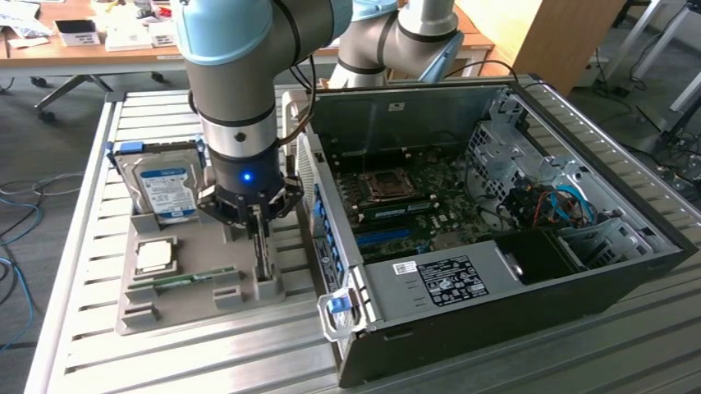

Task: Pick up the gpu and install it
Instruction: 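Pick up the gpu and move the gpu toward the slot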

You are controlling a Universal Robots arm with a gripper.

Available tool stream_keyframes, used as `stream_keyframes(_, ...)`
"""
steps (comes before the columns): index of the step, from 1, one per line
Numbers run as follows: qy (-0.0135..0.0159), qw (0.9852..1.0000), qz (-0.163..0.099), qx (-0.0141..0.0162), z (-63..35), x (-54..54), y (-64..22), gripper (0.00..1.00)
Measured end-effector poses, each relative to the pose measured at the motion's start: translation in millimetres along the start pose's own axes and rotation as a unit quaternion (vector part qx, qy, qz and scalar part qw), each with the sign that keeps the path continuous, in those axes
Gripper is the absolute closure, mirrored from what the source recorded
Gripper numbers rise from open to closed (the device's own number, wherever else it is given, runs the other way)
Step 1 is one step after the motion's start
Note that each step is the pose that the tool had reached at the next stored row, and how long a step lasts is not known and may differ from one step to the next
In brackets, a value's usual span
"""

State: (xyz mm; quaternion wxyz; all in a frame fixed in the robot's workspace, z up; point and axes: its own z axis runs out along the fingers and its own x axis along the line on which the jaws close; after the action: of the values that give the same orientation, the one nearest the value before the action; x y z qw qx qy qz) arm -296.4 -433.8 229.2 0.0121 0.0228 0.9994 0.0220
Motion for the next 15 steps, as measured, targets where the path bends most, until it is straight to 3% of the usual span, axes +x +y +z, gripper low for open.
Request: stream_keyframes(15,0.0007,0.9999,-0.015,-0.0011,-0.2,0.0,0.0,0.73)
